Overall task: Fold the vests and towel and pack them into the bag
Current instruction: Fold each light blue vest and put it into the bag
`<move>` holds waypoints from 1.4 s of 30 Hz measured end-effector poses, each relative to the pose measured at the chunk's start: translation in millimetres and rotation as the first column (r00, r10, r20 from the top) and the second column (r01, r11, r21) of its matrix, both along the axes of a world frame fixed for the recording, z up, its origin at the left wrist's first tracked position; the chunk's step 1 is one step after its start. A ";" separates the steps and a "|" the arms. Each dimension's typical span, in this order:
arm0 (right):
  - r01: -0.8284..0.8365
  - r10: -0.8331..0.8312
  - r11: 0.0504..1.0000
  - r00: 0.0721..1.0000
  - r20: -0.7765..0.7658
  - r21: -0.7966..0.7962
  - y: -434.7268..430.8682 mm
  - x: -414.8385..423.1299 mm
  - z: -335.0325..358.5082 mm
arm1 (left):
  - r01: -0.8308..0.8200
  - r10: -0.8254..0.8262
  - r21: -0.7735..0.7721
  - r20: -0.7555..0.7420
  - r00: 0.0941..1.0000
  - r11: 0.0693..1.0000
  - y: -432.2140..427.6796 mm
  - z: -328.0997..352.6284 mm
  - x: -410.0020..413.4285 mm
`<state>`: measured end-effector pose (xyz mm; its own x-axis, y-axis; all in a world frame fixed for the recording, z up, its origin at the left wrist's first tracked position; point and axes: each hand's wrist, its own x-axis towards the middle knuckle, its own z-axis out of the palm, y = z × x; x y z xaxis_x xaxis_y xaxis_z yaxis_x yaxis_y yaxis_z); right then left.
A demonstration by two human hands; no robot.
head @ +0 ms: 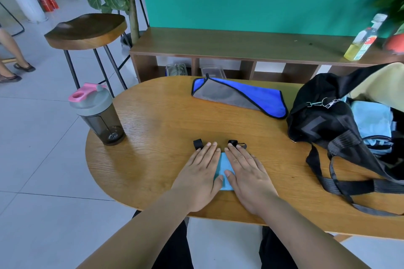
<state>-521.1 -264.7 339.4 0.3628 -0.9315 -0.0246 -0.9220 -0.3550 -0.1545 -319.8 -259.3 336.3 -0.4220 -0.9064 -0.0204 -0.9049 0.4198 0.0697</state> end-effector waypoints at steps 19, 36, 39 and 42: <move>0.202 -0.245 0.960 0.942 -0.231 -0.194 34.4 3.4 30.6 | 0.262 -0.262 -0.086 0.017 0.965 0.961 -6.8 28.3 -8.3; 0.493 -0.568 0.784 0.814 0.116 0.378 32.3 -69.3 60.3 | -0.367 0.619 0.556 -0.376 0.690 0.746 9.0 48.7 -81.0; 0.489 -0.600 0.762 0.781 0.176 0.425 42.2 -77.0 58.5 | -0.333 0.700 0.683 -0.368 0.612 0.650 4.6 54.1 -98.6; 0.495 -0.642 0.737 0.726 0.248 0.460 53.0 -86.9 52.9 | -0.298 0.680 0.685 -0.387 0.623 0.664 6.2 55.5 -112.0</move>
